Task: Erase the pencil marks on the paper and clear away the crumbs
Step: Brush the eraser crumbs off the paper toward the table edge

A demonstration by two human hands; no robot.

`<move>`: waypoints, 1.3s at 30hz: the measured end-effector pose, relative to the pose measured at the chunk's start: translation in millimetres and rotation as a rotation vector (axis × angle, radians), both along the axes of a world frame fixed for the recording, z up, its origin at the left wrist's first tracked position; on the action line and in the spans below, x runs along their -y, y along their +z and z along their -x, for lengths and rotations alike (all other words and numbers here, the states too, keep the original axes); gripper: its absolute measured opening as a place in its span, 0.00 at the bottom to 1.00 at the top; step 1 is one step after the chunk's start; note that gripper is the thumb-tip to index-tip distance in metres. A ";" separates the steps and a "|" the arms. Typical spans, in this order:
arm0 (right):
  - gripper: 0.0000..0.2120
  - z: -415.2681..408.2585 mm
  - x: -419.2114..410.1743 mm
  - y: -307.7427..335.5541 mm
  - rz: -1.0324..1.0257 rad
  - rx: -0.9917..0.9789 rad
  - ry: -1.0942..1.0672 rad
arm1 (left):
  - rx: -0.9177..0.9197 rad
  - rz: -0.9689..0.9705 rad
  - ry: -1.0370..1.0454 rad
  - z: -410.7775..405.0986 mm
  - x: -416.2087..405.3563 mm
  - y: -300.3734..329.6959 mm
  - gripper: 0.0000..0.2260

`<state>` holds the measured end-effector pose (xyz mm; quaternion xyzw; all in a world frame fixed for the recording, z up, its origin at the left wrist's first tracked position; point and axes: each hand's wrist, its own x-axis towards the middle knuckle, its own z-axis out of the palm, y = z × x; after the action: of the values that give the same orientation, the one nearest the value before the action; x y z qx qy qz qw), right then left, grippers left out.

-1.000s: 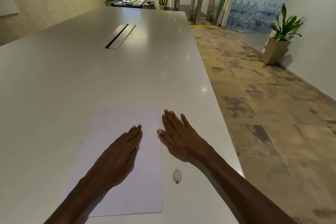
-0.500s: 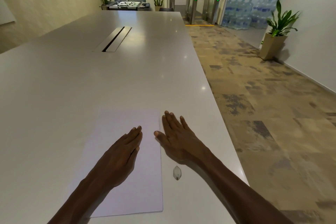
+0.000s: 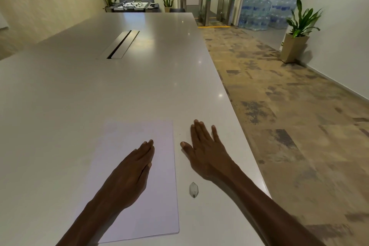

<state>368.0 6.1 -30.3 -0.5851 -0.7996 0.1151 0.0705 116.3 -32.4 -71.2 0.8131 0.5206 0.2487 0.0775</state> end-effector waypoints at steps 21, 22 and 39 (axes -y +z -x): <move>0.35 17.3 -2.9 1.6 0.082 0.007 0.203 | 0.199 -0.048 0.081 -46.6 -41.9 22.1 0.25; 0.37 15.9 -4.1 0.0 0.079 0.008 0.190 | 0.217 -0.042 0.074 -54.2 -48.4 26.0 0.25; 0.42 12.7 -3.5 -0.3 0.014 0.002 0.017 | 0.040 0.021 0.094 -67.0 -84.9 5.6 0.32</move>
<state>355.4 9.6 -30.6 -0.5791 -0.8037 0.1208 0.0644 183.2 52.5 -65.6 0.7818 0.5591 0.2628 0.0844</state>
